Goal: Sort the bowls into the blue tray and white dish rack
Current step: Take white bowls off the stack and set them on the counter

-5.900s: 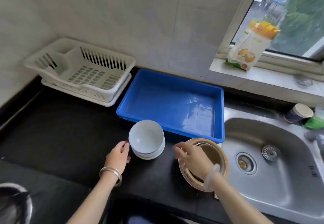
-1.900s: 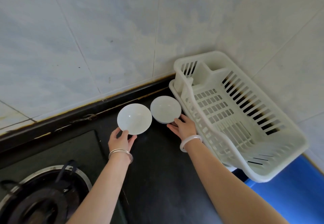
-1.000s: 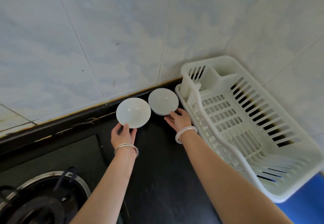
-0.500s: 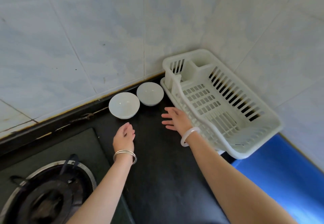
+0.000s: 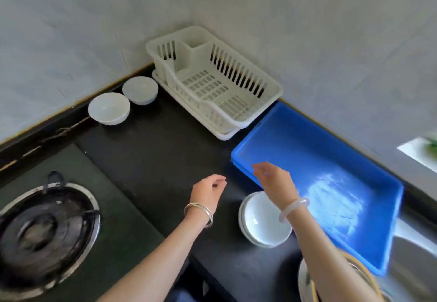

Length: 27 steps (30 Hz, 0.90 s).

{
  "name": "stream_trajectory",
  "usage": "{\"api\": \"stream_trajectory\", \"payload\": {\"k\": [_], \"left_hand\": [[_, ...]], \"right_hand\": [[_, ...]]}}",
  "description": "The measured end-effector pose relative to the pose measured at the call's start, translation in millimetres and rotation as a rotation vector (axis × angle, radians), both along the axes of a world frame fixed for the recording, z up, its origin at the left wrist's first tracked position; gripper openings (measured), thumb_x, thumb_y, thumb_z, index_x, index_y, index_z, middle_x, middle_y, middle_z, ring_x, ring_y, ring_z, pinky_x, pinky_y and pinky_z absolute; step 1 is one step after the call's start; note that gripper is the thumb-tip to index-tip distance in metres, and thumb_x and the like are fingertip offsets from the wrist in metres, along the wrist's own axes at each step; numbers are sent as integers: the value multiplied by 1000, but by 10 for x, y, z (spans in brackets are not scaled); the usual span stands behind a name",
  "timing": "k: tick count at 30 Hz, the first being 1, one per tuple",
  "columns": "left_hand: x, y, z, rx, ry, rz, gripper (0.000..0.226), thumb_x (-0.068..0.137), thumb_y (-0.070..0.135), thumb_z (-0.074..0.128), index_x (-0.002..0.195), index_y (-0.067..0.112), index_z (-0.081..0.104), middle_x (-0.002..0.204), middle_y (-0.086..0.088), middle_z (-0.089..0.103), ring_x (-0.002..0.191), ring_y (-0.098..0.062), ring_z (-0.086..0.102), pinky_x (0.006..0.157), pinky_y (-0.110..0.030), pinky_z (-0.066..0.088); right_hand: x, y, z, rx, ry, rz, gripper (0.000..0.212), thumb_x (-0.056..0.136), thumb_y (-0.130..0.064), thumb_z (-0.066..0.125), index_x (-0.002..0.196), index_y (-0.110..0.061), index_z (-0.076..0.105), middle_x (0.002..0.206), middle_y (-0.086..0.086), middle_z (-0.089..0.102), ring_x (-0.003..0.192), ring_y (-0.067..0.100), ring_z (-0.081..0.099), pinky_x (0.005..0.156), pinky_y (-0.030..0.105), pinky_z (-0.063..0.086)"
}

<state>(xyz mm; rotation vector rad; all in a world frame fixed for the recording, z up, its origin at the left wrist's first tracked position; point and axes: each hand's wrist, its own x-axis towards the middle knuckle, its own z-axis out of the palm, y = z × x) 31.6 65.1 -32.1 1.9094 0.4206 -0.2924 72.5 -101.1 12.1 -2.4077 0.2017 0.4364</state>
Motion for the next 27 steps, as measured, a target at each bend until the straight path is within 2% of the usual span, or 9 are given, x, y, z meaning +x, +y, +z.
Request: {"api": "stream_trajectory", "payload": {"k": [3,7,11,15,17,19,22,25,27], "left_hand": [[-159,-291,-28,88,16,-125,24,90,25,55,112,22,64,109,4,66,88,-7,59,80,-20,46],[-289,-518,-40,192,32,-213,28,88,26,57,115,20,62,113,1,64,97,-15,61,85,-26,47],[-340,-592,-29,241,23,-191,30,88,23,56,118,21,60,114,0,61,100,-17,61,88,-30,51],[-368,-608,-28,222,2,-162,29,89,20,56,117,21,61,111,2,63,91,-12,58,80,-23,47],[-392,-607,-28,174,-3,-134,27,90,18,54,115,21,63,110,1,64,90,-13,59,82,-24,48],[-419,-608,-19,126,10,-103,27,91,17,50,114,21,64,109,0,66,95,-16,62,88,-32,52],[-434,-602,-17,97,35,-75,28,93,14,47,113,19,65,107,-2,68,99,-18,64,92,-37,52],[-422,-592,-19,116,55,-72,28,93,12,46,114,18,65,108,-3,68,100,-19,64,93,-37,52],[-407,-597,-18,145,49,-74,28,92,13,49,114,17,65,108,-3,69,98,-19,64,89,-31,52]], "right_hand": [[-365,-377,-66,-159,-32,-35,25,89,-27,57,113,-24,63,109,-2,67,94,19,61,76,25,40],[-637,-624,-160,-246,18,-65,27,84,-25,62,110,-18,63,112,3,66,103,25,59,76,26,37],[-712,-638,-209,-298,11,-88,16,86,-19,55,99,-12,62,100,9,68,88,29,59,65,26,32],[-686,-586,-200,-423,-28,-44,16,90,-13,44,94,-6,57,93,17,67,85,35,60,61,28,32],[-691,-586,-183,-433,-59,-25,19,93,-13,41,100,-7,57,93,18,67,85,37,61,61,28,35],[-714,-594,-161,-424,-84,-22,22,95,-15,40,108,-10,56,95,18,67,87,36,61,62,28,35],[-760,-602,-126,-409,-125,-31,19,95,-17,41,103,-10,57,96,14,67,87,33,60,62,27,31],[-803,-635,-76,-385,-160,-66,18,94,-17,43,99,-9,58,97,13,68,89,34,60,62,30,32],[-819,-695,-33,-331,-173,-121,19,93,-17,45,101,-9,61,99,12,69,93,34,59,66,30,33]]}}
